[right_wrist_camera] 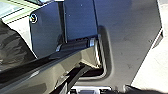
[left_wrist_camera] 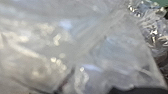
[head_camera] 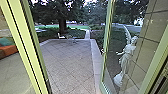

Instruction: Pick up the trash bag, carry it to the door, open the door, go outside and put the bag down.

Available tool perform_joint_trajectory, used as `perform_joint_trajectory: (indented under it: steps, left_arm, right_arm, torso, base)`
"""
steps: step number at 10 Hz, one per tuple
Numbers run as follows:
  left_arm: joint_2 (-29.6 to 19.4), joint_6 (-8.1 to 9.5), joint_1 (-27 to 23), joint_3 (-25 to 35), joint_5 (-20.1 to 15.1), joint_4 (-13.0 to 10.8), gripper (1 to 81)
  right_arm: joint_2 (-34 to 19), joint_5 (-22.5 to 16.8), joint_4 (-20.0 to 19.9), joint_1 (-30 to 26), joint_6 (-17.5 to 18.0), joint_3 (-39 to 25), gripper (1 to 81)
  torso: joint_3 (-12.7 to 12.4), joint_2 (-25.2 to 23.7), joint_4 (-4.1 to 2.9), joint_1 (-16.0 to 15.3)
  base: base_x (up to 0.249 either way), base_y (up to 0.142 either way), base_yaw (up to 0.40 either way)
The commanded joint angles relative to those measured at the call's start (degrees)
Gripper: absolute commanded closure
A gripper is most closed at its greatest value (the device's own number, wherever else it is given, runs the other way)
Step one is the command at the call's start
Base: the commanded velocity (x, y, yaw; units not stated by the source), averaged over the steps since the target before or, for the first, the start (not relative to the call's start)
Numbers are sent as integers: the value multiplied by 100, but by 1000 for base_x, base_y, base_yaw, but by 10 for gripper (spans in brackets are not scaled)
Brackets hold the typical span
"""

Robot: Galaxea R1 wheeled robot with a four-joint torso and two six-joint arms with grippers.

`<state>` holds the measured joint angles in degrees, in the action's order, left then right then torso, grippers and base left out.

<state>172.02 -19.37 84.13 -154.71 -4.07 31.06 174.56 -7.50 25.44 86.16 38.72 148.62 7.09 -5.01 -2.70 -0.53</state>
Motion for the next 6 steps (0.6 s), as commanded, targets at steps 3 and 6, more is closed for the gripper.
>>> perform_joint_trajectory:
  steps: [3, 6]
  left_arm:
    - [-27, -5, -331, -7, -393, -21, 811]
    - [-27, -5, -339, -7, -393, -21, 811]
  right_arm:
    - [126, -323, 136, -262, -118, -88, 10]
    - [126, -314, 136, -261, -119, -88, 10]
  torso:
    - [0, 2, 0, -5]
    - [0, 0, 0, -2]
  base:
    - [74, 0, 0]
    - [74, 0, 0]
